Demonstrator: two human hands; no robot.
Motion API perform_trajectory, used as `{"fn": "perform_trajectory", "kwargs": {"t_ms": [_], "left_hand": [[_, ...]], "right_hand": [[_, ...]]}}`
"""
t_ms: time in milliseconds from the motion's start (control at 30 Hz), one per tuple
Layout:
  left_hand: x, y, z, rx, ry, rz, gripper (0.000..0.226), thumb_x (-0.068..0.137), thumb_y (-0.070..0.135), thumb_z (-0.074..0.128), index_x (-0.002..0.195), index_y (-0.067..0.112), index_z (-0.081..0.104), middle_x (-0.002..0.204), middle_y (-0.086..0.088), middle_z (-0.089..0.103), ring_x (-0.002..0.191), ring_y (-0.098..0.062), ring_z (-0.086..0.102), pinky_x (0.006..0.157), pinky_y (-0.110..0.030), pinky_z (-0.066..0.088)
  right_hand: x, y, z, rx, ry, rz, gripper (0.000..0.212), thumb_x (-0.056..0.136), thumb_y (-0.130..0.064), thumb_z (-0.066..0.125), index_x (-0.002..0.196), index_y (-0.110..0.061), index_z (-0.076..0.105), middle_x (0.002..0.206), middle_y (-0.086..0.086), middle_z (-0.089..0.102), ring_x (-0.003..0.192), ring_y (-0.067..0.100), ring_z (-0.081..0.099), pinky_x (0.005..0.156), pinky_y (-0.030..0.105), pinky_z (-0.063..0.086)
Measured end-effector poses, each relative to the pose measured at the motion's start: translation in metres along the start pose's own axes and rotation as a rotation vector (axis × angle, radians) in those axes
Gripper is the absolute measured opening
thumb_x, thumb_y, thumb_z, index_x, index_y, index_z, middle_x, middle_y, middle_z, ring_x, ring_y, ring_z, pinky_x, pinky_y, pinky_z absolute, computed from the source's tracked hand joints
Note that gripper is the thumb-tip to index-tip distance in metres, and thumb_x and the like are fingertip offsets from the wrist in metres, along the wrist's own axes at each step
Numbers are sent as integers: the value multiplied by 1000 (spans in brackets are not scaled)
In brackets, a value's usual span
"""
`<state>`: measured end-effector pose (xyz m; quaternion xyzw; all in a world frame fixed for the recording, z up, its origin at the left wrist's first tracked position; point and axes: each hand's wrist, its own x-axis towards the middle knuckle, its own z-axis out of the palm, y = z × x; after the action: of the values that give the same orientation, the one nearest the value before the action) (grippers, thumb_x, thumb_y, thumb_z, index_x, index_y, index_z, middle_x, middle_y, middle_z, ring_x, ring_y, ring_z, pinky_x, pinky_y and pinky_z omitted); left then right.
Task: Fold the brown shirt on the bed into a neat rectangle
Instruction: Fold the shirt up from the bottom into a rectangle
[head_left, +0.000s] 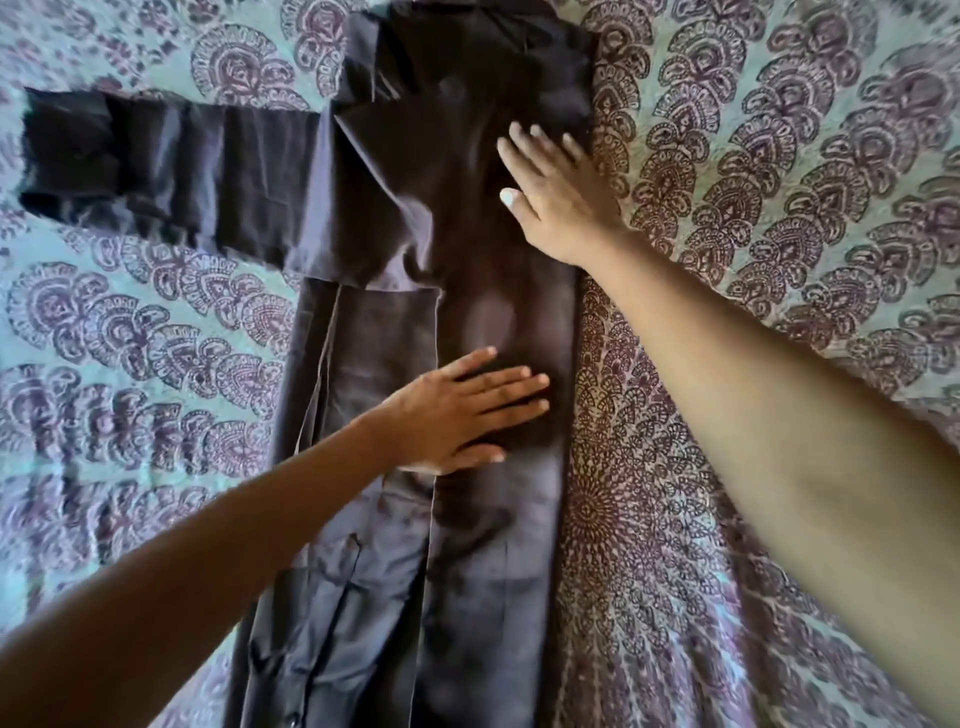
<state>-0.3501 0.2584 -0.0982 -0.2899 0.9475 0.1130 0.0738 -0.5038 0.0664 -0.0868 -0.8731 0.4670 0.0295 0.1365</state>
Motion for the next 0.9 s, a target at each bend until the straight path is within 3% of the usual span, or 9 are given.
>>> {"fn": "perform_trajectory", "kwargs": {"t_ms": [67, 133, 300, 467, 667, 767, 900], "left_hand": [[1, -6, 3, 26, -33, -25, 58, 96, 50, 27, 147, 22, 27, 153, -5, 26, 140, -20, 28, 114, -47, 16], [-1, -3, 4, 39, -37, -33, 59, 96, 51, 26, 148, 23, 24, 154, -4, 23, 141, -20, 26, 114, -47, 15], [-5, 13, 7, 23, 7, -46, 61, 95, 52, 29, 147, 21, 24, 154, -5, 24, 141, -21, 26, 115, -47, 14], [-27, 51, 24, -22, 49, -9, 62, 95, 54, 28, 148, 23, 20, 155, -4, 20, 143, -21, 21, 115, -48, 11], [-31, 52, 23, 23, 23, -14, 62, 95, 54, 29, 148, 25, 18, 156, -3, 18, 143, -21, 19, 115, -48, 10], [-41, 70, 24, -6, 31, -31, 61, 94, 55, 29, 147, 27, 21, 156, -3, 19, 143, -21, 20, 115, -50, 11], [-99, 159, 55, -90, -38, 83, 59, 92, 58, 32, 145, 33, 26, 155, 0, 12, 144, -18, 13, 116, -51, 4]], "right_hand": [[-22, -17, 4, 61, 3, -197, 54, 96, -34, 31, 146, -13, 27, 155, 8, 19, 143, 23, 17, 115, 38, 7], [-32, -29, 9, 62, -92, -267, 53, 98, -37, 32, 147, -21, 24, 156, 5, 13, 144, 21, 12, 115, 38, 5], [-18, -39, 19, -48, -243, -27, 54, 96, -54, 23, 146, -43, 6, 157, -10, -10, 144, 24, -10, 111, 56, -6], [-15, -44, 19, -36, -271, 33, 54, 96, -55, 21, 146, -43, 2, 156, -10, -14, 143, 24, -14, 111, 56, -9], [-56, -60, 34, -28, 14, -150, 57, 95, -44, 30, 148, -26, 19, 157, 8, 12, 143, 28, 13, 114, 47, 4], [-76, -58, 54, -55, -1, -109, 62, 91, -51, 22, 148, -28, 15, 157, 6, 12, 144, 25, 13, 114, 45, 3], [-74, -54, 56, -72, -1, -91, 61, 93, -51, 26, 148, -31, 10, 157, 5, 8, 144, 26, 9, 114, 45, 1]]}}
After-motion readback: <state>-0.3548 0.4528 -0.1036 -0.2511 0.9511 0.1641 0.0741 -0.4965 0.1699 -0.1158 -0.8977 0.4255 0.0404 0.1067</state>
